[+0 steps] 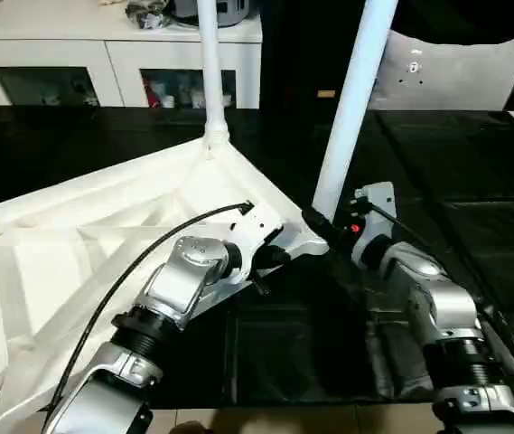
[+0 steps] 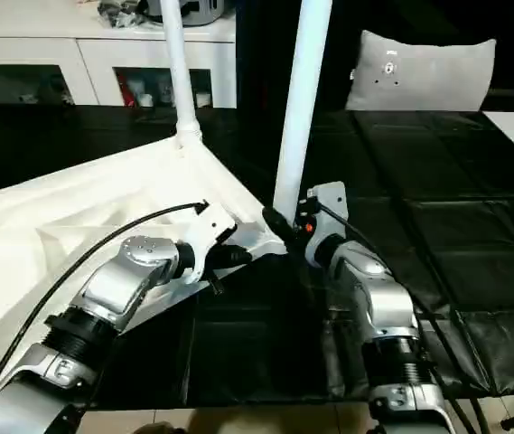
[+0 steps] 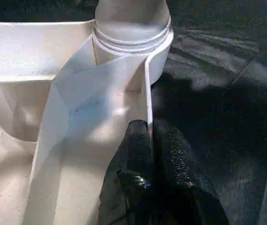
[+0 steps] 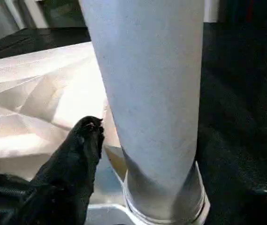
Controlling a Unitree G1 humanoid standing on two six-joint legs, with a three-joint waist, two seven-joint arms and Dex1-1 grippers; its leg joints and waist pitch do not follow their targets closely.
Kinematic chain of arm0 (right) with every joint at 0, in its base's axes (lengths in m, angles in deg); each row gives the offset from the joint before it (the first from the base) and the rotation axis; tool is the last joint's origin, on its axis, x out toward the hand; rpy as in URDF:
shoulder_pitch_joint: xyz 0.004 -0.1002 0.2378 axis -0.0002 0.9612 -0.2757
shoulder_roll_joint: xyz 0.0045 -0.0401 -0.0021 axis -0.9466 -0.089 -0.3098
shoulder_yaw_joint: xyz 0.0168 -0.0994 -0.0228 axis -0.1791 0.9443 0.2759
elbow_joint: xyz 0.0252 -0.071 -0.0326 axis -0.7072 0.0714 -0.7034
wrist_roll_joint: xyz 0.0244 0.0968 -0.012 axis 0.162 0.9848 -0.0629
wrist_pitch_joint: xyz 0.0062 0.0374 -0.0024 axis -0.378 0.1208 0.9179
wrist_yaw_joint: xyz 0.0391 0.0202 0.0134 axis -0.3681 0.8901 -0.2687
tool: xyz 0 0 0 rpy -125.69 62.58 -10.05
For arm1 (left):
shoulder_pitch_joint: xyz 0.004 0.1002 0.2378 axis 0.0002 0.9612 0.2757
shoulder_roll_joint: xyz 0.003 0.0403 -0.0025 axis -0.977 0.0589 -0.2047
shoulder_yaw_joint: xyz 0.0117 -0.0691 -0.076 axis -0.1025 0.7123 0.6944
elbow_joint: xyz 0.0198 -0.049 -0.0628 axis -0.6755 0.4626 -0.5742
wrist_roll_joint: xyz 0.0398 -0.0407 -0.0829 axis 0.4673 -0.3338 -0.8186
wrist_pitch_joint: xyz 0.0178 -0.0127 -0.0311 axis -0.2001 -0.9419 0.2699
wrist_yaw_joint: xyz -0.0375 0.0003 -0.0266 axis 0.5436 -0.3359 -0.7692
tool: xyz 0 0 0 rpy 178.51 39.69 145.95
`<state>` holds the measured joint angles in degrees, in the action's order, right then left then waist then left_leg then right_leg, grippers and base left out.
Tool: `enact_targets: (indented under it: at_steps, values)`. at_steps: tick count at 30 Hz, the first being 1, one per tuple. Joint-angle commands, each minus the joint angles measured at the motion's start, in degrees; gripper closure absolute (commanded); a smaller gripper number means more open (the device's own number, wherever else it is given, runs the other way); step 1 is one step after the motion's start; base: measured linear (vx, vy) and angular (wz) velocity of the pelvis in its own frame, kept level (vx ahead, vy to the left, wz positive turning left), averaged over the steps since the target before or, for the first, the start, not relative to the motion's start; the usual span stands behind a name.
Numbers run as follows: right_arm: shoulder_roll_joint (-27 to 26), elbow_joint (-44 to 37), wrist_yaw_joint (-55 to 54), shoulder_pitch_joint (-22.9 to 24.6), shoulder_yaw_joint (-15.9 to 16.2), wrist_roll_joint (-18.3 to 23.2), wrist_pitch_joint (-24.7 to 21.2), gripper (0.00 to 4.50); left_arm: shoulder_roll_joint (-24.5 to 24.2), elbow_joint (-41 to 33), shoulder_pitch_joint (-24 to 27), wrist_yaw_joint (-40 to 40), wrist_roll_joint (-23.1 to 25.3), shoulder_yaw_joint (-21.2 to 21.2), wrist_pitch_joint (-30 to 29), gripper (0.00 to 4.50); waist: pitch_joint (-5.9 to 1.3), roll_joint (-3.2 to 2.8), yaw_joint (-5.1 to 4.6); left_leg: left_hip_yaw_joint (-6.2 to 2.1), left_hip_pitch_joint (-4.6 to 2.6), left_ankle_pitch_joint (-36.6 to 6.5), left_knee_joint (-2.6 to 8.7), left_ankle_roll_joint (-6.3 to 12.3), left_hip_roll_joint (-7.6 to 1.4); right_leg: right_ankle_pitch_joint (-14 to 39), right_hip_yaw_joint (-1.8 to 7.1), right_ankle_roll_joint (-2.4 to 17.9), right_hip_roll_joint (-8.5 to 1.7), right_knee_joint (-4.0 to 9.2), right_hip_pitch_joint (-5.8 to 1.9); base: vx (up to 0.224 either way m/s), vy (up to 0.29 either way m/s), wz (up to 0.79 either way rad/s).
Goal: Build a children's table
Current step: Rotate leg to tighten
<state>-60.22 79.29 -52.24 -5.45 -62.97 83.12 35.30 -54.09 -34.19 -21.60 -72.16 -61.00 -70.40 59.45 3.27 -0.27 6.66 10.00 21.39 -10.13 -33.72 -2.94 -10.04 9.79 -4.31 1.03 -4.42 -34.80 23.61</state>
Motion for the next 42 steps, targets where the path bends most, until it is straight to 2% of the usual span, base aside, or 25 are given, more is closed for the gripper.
enact_targets:
  at_steps: [1, 2, 6, 10, 12, 14, 17, 18, 20, 23, 24, 27, 31, 33, 37, 40, 41, 42]
  values:
    - [2.5, -2.3, 5.5, 0.7, 2.2, 1.4, -0.2, 1.02, -1.8, -2.8, -0.5, -3.9, -0.8, -0.7, 4.6, 4.50, -4.07, 0.42, 0.31, -0.94, -0.51, -10.5, 3.74, 2.43, -2.73, 13.7, 2.78, 9.7, -4.34, 4.61, -3.46, 0.000, 0.000, 0.00]
    - [2.5, -2.3, 5.5, 0.7, 2.2, 1.4, -0.2, 0.93, -1.8, -2.8, -0.5, -3.9, -0.8, -0.7, 4.6, 4.50, -4.00, 0.40, 0.25, -0.98, -0.60, -11.4, 3.89, 2.42, -2.82, 14.9, 2.78, 9.2, -4.30, 4.78, -3.42, 0.000, 0.000, 0.00]
    - [10.7, -6.0, 17.8, 2.0, 4.3, 1.4, -0.9, 0.60, -6.9, -1.7, 0.1, -11.5, -0.9, -2.1, 10.0, 4.50, -3.82, 0.15, 0.98, -1.09, -0.60, -12.7, 3.93, 2.36, -2.94, 17.0, 2.91, 8.1, -4.41, 4.87, -3.33, 0.000, 0.000, 0.00]
    - [14.7, -6.4, 25.8, 1.7, 4.8, 3.3, -1.3, 0.60, -10.1, -2.0, 1.0, -19.3, -2.6, -3.4, 13.7, 4.50, -3.93, 0.17, 1.59, -1.02, -0.86, -13.0, 3.87, 2.19, -3.12, 16.2, 2.93, 9.3, -4.49, 4.71, -3.14, 0.000, 0.000, 0.00]
    - [16.1, -7.0, 30.7, 2.3, 5.9, 4.0, 1.0, 0.86, -11.2, -2.5, 1.2, -22.5, -3.4, -4.0, 13.8, 4.50, -4.02, 0.13, 2.06, -0.94, -1.03, -13.1, 3.77, 2.33, -3.25, 15.3, 2.87, 10.4, -4.52, 4.47, -3.09, 0.000, 0.000, 0.00]
    - [17.4, -7.5, 33.9, 2.7, 7.1, 4.5, 2.1, 0.94, -12.1, -2.5, 1.3, -24.7, -3.6, -4.6, 14.1, 4.50, -3.97, 0.04, 2.33, -0.98, -1.01, -13.1, 3.79, 2.31, -3.38, 14.8, 2.88, 10.9, -4.54, 4.39, -2.99, 0.000, 0.000, 0.00]
    - [18.8, -7.4, 37.6, 2.6, 8.9, 4.8, 2.0, 1.28, -13.5, -2.0, 1.0, -27.5, -3.6, -5.5, 15.4, 4.50, -3.84, 0.08, 2.88, -0.99, -1.15, -14.4, 3.89, 2.01, -3.38, 17.0, 2.91, 10.8, -4.66, 4.62, -3.01, 0.000, 0.000, 0.00]
    - [19.6, -6.8, 39.0, 2.3, 10.1, 4.0, 2.5, 1.33, -14.2, -1.8, 0.9, -29.2, -3.8, -5.9, 16.1, 4.50, -3.71, 0.34, 2.85, -0.98, -1.11, -15.1, 4.00, 1.79, -3.42, 18.4, 2.96, 10.4, -4.70, 4.70, -3.01, 0.000, 0.000, 0.00]
    - [20.1, -6.3, 40.3, 2.0, 10.8, 3.4, 2.9, 1.39, -14.6, -1.5, 0.8, -30.5, -3.9, -6.1, 16.9, 4.50, -3.68, 0.27, 2.98, -1.11, -1.06, -15.7, 4.02, 1.51, -3.34, 20.7, 2.92, 9.7, -4.84, 4.89, -3.04, 0.000, 0.000, 0.00]
    - [20.5, -5.1, 42.9, 1.4, 11.9, 2.8, 2.7, 1.76, -15.4, -0.7, 0.6, -32.6, -3.9, -6.2, 18.8, 4.50, -3.67, 0.31, 2.92, -1.16, -1.15, -16.0, 4.11, 1.19, -3.41, 21.7, 2.98, 9.4, -4.84, 4.97, -2.97, 0.000, 0.000, 0.00]
    - [20.5, -4.6, 44.0, 1.3, 12.3, 2.9, 2.8, 1.76, -15.5, -0.4, 0.4, -33.0, -3.9, -6.2, 19.1, 4.50, -3.69, 0.43, 2.92, -1.13, -1.19, -15.9, 4.07, 1.21, -3.38, 21.7, 2.98, 9.4, -4.81, 4.95, -2.94, 0.000, 0.000, 0.00]
    - [20.4, -3.5, 45.8, 1.2, 13.1, 3.0, 3.3, 2.13, -15.6, 0.4, 0.0, -33.5, -3.6, -6.1, 19.7, 4.50, -3.77, 0.35, 2.95, -1.11, -1.13, -15.5, 4.01, 1.32, -3.44, 20.7, 2.96, 9.8, -4.82, 4.81, -2.95, 0.000, 0.000, 0.00]
    - [20.3, -2.8, 46.3, 1.6, 13.5, 3.2, 4.2, 2.29, -15.6, 0.6, 0.0, -33.6, -3.7, -6.2, 20.0, 4.50, -3.83, 0.40, 2.96, -1.09, -1.08, -14.8, 3.99, 1.41, -3.46, 19.2, 2.98, 10.5, -4.81, 4.56, -3.07, 0.000, 0.000, 0.00]
    - [20.4, -2.1, 47.2, 2.1, 13.3, 3.6, 4.9, 2.53, -15.6, 1.1, 0.1, -33.5, -3.7, -6.3, 20.8, 4.50, -3.86, 0.49, 2.96, -1.01, -1.10, -14.5, 3.89, 1.61, -3.40, 19.2, 2.99, 10.5, -4.85, 4.64, -3.05, 0.000, 0.000, 0.00]
    - [19.9, -1.5, 48.2, 2.6, 12.6, 3.9, 5.1, 2.60, -15.0, 1.5, 0.4, -32.5, -3.4, -5.9, 20.7, 4.50, -3.85, 0.52, 3.00, -1.04, -1.03, -14.2, 3.90, 1.75, -3.43, 19.2, 2.94, 10.5, -4.77, 4.56, -3.09, 0.000, 0.000, 0.00]
    - [18.5, -2.4, 47.3, 3.6, 11.0, 6.6, 3.2, 2.60, -13.8, 0.3, 1.0, -31.3, -4.6, -4.8, 18.5, 4.50, -3.82, 0.51, 3.15, -1.00, -1.13, -14.5, 3.86, 1.82, -3.43, 20.0, 2.95, 10.4, -4.81, 4.70, -3.02, 0.000, 0.000, 0.00]
    - [18.2, -3.1, 46.7, 4.0, 10.7, 7.1, 2.6, 2.61, -13.6, -0.3, 1.3, -31.0, -4.8, -4.6, 17.9, 4.50, -3.83, 0.27, 3.22, -1.03, -1.13, -14.5, 3.88, 1.80, -3.44, 20.2, 2.96, 10.4, -4.83, 4.71, -3.03, 0.000, 0.000, 0.00]
    - [17.6, -4.1, 45.2, 4.5, 10.3, 7.3, 2.2, 2.61, -13.2, -0.8, 1.5, -30.1, -5.0, -4.3, 17.0, 4.50, -3.82, 0.41, 3.16, -1.03, -1.14, -14.7, 3.96, 1.74, -3.48, 20.2, 2.95, 10.3, -4.74, 4.72, -3.05, 0.000, 0.000, 0.00]
